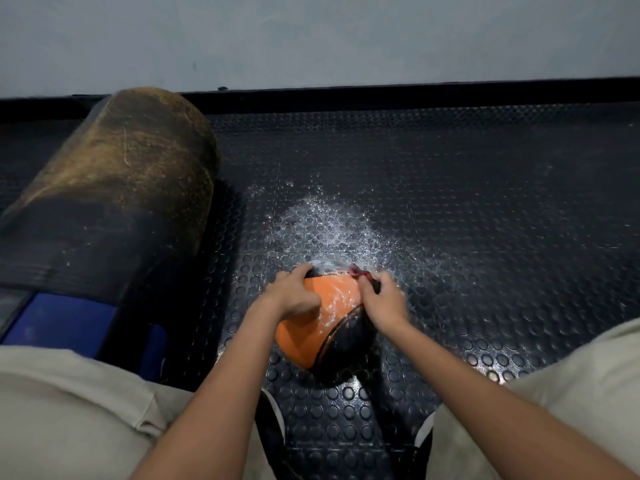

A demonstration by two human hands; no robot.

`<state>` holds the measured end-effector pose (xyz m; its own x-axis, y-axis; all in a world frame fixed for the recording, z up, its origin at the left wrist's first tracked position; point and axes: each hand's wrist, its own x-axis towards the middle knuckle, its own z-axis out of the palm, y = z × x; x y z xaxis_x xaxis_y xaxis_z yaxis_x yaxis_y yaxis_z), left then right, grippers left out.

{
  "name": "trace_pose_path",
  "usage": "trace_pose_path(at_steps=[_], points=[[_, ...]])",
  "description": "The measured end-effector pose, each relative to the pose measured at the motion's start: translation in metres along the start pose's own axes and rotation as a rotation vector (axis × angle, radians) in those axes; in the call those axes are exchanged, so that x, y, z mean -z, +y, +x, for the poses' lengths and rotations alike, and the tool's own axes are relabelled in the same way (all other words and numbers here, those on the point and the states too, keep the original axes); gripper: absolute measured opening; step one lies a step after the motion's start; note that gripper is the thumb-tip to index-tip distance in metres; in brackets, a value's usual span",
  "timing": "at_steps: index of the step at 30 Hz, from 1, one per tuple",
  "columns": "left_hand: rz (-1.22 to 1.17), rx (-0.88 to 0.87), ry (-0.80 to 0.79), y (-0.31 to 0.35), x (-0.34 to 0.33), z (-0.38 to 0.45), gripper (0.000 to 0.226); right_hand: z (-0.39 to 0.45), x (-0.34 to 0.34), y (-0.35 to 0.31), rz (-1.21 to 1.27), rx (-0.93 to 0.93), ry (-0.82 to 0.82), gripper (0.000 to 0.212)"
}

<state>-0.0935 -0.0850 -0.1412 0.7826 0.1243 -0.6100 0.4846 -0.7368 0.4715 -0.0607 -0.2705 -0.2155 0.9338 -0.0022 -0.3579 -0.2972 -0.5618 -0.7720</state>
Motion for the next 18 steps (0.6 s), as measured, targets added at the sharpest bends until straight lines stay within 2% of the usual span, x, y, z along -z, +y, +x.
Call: trace_pose_path(at_steps=[3, 5, 8, 10, 15, 18], points=[[-0.051, -0.02, 0.014, 0.0, -0.003, 0.002, 0.097, 0.001, 0.003, 0.012, 0.111, -0.187, 0.005, 0.032], [-0.063, -0.032, 0.053, -0.001, -0.009, 0.002, 0.103, -0.001, 0.004, 0.004, 0.075, -0.121, 0.019, 0.029], [0.005, -0.048, 0.15, -0.008, -0.018, -0.002, 0.124, -0.001, 0.003, -0.014, -0.004, 0.074, -0.01, 0.023], [-0.021, -0.041, 0.188, -0.012, -0.018, -0.004, 0.13, 0.002, 0.001, -0.013, -0.025, 0.115, -0.028, 0.022], [-0.02, -0.035, 0.193, -0.01, -0.017, -0.008, 0.139, 0.002, 0.0, 0.019, 0.059, -0.179, -0.028, 0.028], [0.036, -0.06, 0.187, -0.007, -0.019, -0.006, 0.144, 0.003, 0.001, 0.004, 0.062, -0.09, -0.003, 0.029]])
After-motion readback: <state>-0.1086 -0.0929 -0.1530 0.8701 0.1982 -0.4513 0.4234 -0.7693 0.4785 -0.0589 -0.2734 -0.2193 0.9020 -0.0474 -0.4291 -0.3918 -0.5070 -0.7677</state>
